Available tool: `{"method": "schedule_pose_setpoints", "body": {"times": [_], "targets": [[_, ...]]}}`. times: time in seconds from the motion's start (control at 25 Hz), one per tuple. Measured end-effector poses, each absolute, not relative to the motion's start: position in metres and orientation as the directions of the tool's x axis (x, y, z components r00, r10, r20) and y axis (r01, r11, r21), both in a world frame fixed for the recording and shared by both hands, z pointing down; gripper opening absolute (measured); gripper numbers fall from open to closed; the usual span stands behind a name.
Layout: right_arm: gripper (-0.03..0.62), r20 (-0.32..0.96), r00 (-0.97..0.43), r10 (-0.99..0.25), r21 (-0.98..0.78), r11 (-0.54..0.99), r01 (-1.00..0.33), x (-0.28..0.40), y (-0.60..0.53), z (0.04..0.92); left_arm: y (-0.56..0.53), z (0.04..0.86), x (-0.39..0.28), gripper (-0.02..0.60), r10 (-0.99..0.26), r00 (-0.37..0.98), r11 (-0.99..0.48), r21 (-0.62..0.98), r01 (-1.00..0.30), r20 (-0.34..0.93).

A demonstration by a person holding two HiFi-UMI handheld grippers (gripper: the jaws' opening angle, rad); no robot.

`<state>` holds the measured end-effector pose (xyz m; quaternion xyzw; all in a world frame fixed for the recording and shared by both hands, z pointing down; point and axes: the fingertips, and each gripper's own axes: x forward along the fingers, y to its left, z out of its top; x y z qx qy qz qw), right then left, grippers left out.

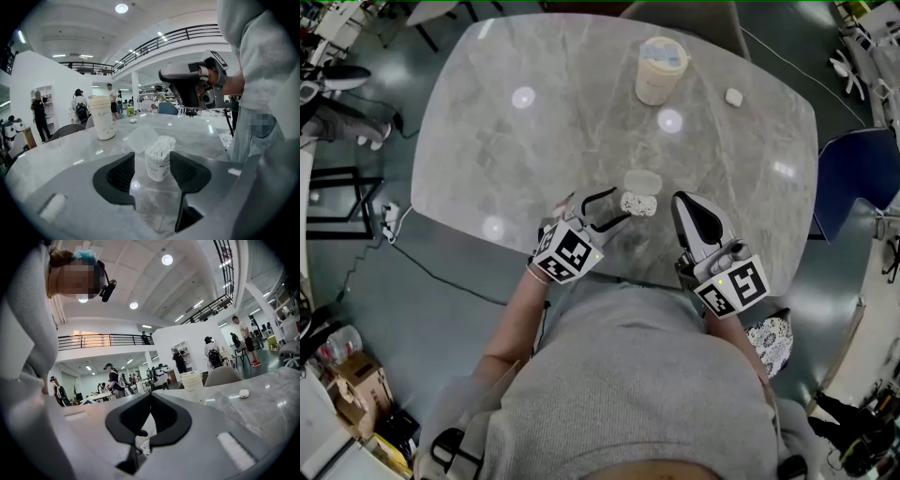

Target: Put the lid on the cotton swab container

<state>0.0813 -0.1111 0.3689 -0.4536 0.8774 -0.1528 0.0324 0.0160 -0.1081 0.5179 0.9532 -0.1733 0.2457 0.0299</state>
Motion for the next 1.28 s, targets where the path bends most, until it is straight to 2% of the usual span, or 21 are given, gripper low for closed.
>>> {"method": "schedule_pose_setpoints", "body": {"times": [0.64,1.08,1.16,1.28], "targets": [[0.002,0.079,-0.543,-0.836,-0.279,0.504,-0.817,0.093,-0.108,0.364,-0.104,0.532,0.017,0.255,-0.246,0.802,-0.967,-0.076,-0.245,0.544],[0.002,0.091,-0.515,-0.852,-0.275,0.476,-0.835,0.103,-0.105,0.365,-0.104,0.542,0.025,0.255,-0.212,0.809,-0.972,-0.031,-0.234,0.548],[0.002,0.092,-0.513,-0.854,-0.275,0.473,-0.837,0.104,-0.105,0.365,-0.104,0.543,0.027,0.280,-0.205,0.811,-0.972,-0.019,-0.233,0.548],[0.002,0.094,-0.511,-0.854,-0.274,0.471,-0.838,0.104,-0.104,0.365,-0.103,0.545,0.029,0.281,-0.195,0.813,-0.972,0.000,-0.233,0.549]]}}
